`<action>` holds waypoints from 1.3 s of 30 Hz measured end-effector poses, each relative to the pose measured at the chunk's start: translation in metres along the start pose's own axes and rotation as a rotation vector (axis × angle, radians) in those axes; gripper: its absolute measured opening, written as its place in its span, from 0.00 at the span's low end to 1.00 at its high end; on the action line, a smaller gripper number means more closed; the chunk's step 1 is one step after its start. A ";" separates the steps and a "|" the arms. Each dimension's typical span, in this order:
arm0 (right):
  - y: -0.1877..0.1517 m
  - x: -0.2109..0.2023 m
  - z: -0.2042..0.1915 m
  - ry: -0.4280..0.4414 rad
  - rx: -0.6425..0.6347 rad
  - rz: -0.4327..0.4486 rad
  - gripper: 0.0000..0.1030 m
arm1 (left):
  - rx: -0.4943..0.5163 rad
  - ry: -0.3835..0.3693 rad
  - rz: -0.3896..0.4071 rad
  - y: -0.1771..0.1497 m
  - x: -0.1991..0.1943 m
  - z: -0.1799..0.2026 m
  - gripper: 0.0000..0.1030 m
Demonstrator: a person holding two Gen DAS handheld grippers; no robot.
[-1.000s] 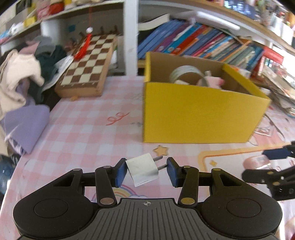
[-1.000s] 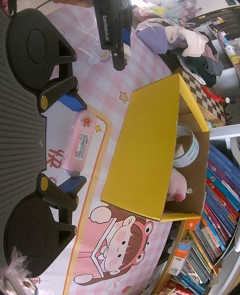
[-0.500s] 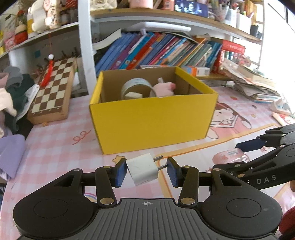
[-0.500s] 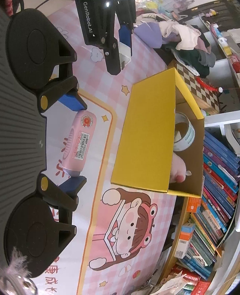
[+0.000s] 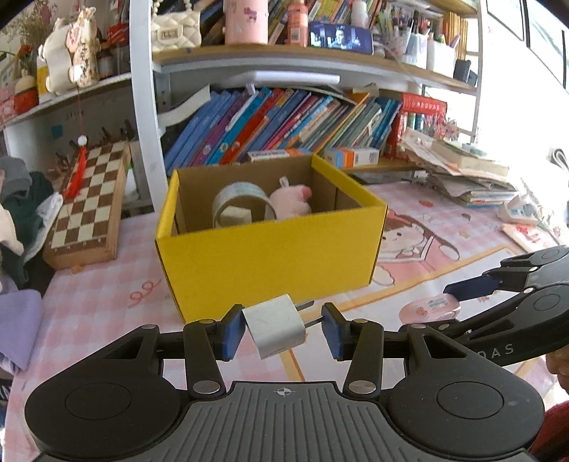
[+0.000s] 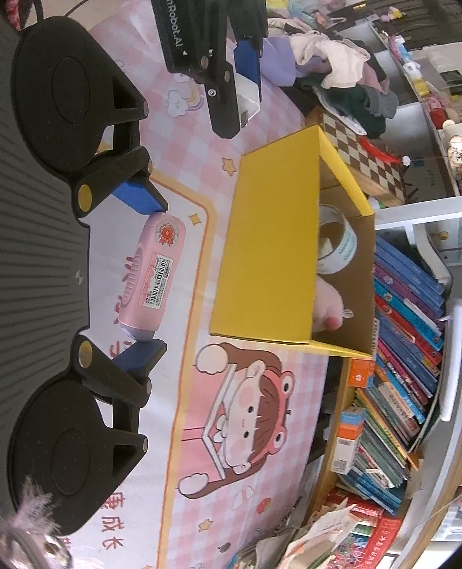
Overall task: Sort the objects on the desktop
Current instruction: 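Carry plug cube with left gripper while right gripper carries pink stick over box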
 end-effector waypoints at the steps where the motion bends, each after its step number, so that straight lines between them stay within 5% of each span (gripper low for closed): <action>1: 0.003 0.000 0.000 -0.001 -0.004 0.008 0.73 | 0.000 0.000 0.008 0.003 -0.001 -0.001 0.44; 20: 0.103 0.024 0.013 0.025 -0.087 0.178 0.73 | 0.019 0.009 0.134 0.068 0.029 -0.016 0.44; 39: 0.160 0.107 0.001 0.082 -0.355 0.181 0.73 | 0.043 0.056 0.063 0.088 0.100 -0.050 0.44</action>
Point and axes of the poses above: each gripper's, at about its wrist camera, not at the fingertips, and x roughly the way its jaws point, z to its right, y to its top, the point moved 7 cm from there along x, roughly the way its jaws point, and after that the axes turned 12 degrees about z, right-handed, at the moved point
